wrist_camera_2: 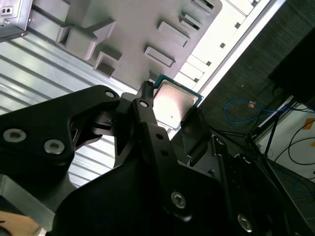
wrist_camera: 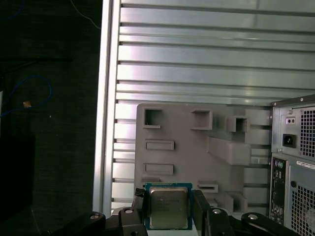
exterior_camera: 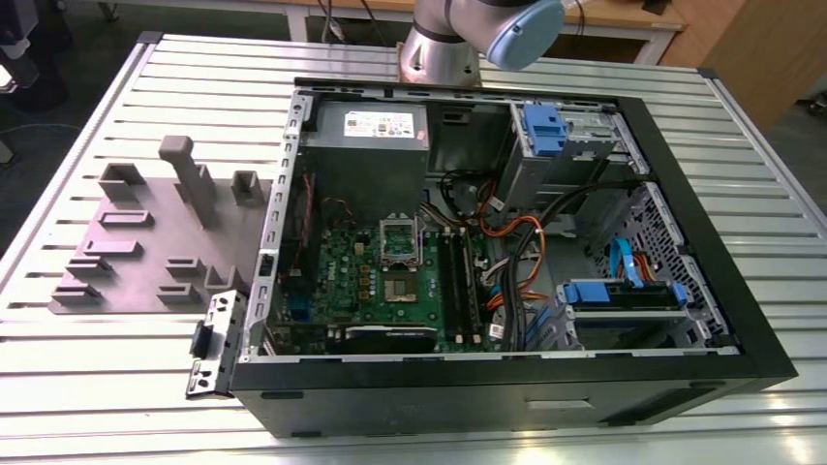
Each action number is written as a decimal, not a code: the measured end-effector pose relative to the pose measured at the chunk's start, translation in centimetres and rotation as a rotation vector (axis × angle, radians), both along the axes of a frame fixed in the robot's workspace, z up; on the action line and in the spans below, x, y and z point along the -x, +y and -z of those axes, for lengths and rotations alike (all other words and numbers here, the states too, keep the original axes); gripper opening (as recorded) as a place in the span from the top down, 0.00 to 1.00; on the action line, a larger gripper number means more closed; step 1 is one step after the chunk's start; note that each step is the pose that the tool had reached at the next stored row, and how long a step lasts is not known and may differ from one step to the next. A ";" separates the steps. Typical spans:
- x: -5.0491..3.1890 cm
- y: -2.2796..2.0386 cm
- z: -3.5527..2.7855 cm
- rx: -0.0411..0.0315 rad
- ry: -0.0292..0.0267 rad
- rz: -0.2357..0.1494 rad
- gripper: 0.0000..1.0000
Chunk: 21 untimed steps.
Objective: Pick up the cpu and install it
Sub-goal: 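Pick up the cpu and move it towards the insertion slot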
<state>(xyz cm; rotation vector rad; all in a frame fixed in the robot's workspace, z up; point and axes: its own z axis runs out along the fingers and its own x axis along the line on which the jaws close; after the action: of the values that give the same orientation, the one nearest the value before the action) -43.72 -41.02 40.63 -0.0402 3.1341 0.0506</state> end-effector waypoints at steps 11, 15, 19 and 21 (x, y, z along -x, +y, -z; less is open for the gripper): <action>-0.48 0.00 0.00 0.0000 -0.0001 0.000 0.53; -0.64 0.00 0.00 0.0000 0.0000 0.000 0.53; -0.80 0.00 0.01 0.0000 -0.0001 0.000 0.53; -0.87 0.00 0.01 0.0000 -0.0001 0.000 0.53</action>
<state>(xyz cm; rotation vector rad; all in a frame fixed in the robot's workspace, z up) -42.84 -41.02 40.62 -0.0401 3.1340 0.0506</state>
